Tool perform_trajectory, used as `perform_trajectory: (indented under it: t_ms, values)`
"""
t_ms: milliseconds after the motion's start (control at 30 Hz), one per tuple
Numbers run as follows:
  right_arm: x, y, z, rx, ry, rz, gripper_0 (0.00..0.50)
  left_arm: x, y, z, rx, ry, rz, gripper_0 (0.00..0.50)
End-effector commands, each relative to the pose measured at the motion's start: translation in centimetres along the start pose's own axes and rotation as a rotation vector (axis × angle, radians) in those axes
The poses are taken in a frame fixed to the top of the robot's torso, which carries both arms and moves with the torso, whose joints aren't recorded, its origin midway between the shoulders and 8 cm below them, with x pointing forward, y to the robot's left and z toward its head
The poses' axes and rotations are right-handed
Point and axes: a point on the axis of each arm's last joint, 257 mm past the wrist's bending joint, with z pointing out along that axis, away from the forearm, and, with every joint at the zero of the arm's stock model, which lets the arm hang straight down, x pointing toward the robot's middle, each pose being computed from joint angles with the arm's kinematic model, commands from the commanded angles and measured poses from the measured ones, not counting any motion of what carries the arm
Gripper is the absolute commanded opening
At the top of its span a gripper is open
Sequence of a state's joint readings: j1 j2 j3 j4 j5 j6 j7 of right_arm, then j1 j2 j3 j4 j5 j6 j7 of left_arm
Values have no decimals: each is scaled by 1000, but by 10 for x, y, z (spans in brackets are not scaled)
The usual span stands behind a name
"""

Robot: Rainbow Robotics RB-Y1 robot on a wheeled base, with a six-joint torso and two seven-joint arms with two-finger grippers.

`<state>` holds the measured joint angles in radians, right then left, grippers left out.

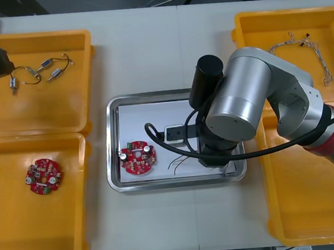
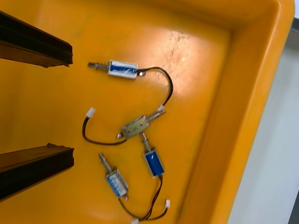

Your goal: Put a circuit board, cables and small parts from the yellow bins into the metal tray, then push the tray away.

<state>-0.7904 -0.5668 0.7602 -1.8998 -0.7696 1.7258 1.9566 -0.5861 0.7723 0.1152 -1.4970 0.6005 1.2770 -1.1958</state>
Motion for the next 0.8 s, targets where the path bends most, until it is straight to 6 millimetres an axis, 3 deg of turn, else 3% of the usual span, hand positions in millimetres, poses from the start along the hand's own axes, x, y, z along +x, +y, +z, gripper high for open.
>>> perform_trajectory:
  t_ms: [33,167,433,467,533,567,600,667,800]
  values:
    - [-23,-5,-4,32,-28,-49,0,-42,20,-8,-35,-73,140,500]
    - [-25,-4,5,34,-31,-53,0,-50,30,-3,-57,-81,127,500]
    - [-26,-7,12,37,-27,-49,2,-64,24,17,-58,-96,103,500]
    - [-26,-8,12,42,-26,-50,28,-66,24,20,-60,-96,99,500]
    - [-27,-9,12,45,-28,-49,177,-68,22,23,-60,-100,97,500]
    - [-29,-10,11,51,-36,-51,338,-68,21,27,-60,-100,96,500]
    - [-32,-11,11,55,-47,-50,450,-69,19,30,-60,-105,99,500]
    - [-34,-13,9,61,-59,-46,500,-69,18,35,-62,-108,102,500]
    - [-39,-16,2,70,-77,-37,500,-65,10,43,-61,-97,113,500]
